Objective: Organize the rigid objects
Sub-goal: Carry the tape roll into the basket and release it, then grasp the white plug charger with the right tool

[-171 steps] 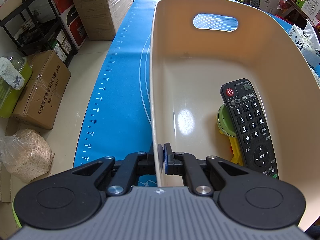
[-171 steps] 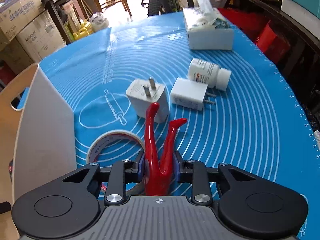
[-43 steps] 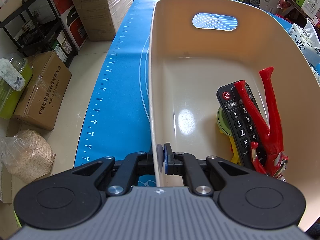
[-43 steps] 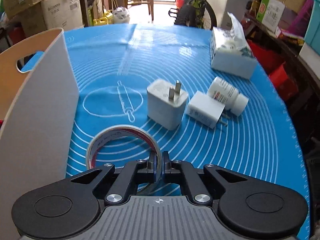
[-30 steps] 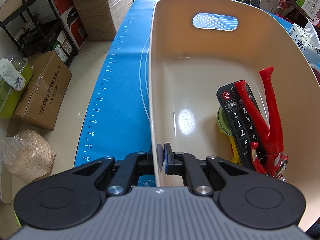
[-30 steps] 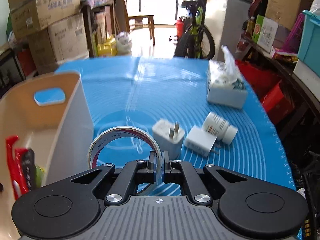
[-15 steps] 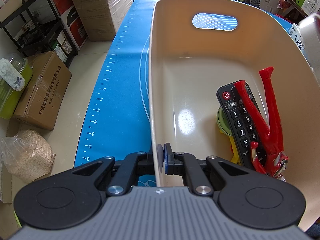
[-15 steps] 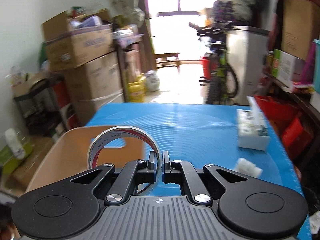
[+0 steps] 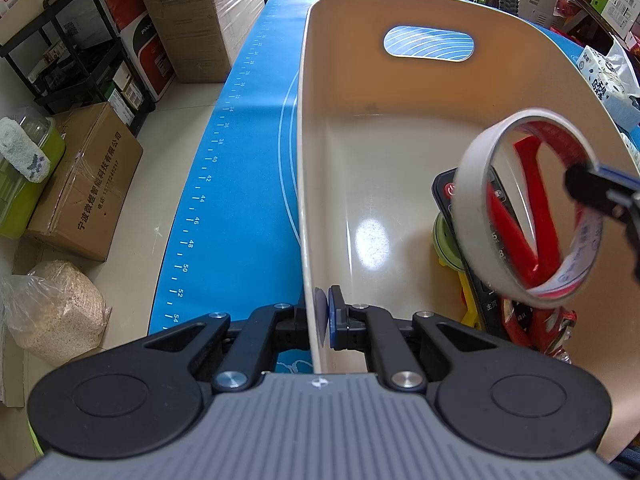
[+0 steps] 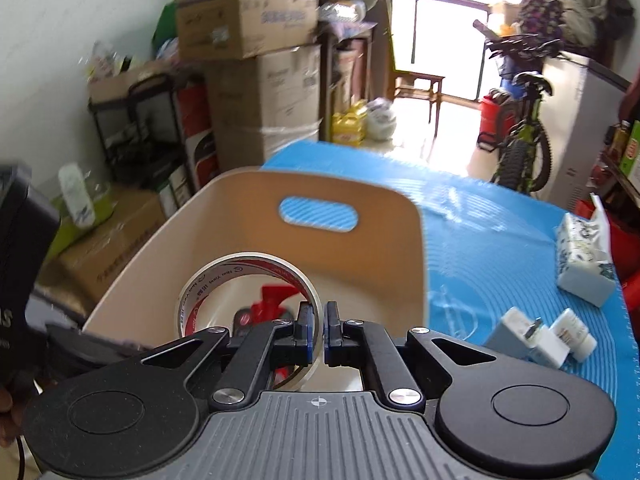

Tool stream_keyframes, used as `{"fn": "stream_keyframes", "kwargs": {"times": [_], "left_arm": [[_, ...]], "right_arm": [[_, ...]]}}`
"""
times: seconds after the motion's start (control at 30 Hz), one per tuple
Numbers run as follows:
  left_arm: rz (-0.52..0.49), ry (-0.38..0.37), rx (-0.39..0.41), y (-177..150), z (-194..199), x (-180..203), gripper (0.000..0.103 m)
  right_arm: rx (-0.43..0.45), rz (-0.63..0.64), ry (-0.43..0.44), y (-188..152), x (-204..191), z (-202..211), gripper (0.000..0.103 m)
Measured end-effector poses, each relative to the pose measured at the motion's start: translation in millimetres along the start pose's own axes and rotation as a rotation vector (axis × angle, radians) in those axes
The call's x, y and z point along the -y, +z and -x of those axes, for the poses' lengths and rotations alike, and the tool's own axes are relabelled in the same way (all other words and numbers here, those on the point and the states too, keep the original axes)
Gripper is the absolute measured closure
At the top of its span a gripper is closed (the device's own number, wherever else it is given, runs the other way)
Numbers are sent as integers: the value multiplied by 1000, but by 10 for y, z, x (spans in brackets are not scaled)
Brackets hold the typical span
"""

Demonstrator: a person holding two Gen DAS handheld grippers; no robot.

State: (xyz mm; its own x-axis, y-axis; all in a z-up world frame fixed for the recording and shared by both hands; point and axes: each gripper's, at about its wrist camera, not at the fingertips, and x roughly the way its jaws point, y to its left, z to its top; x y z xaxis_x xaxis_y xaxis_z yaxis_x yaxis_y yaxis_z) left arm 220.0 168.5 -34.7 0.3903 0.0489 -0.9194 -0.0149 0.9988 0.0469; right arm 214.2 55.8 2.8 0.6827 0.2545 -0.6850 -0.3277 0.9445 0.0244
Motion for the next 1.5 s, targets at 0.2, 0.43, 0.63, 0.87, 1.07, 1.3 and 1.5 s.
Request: {"fn": "stream_keyframes", "kwargs": {"times": [0.2,0.43,0.63,0.87,1.07,1.3,1.5], "left_arm": [[-3,1,0,4,-3,6,93],[-4,1,0,7,-3,3,93],[-2,0,1,6,-3,1,93],[-3,1,1,8,1,-7,93],[-5,3,0,4,4,-8,93],[-5,2,1,-4,7,-15,93],[-4,2,1,-8,5,-10,92]], "right_arm": [[-30,20,39,7,-80,-41,86],[-69,23,66,-47,-72,-79,82],[-64,-21,85,-6,45,-35,55],[-31,-104,106,18,277,107,45],[-38,-112,130,38,313,114,45],[7,-133,130,110,433,267,43],[53,-194,33,131,788,347,40]]}}
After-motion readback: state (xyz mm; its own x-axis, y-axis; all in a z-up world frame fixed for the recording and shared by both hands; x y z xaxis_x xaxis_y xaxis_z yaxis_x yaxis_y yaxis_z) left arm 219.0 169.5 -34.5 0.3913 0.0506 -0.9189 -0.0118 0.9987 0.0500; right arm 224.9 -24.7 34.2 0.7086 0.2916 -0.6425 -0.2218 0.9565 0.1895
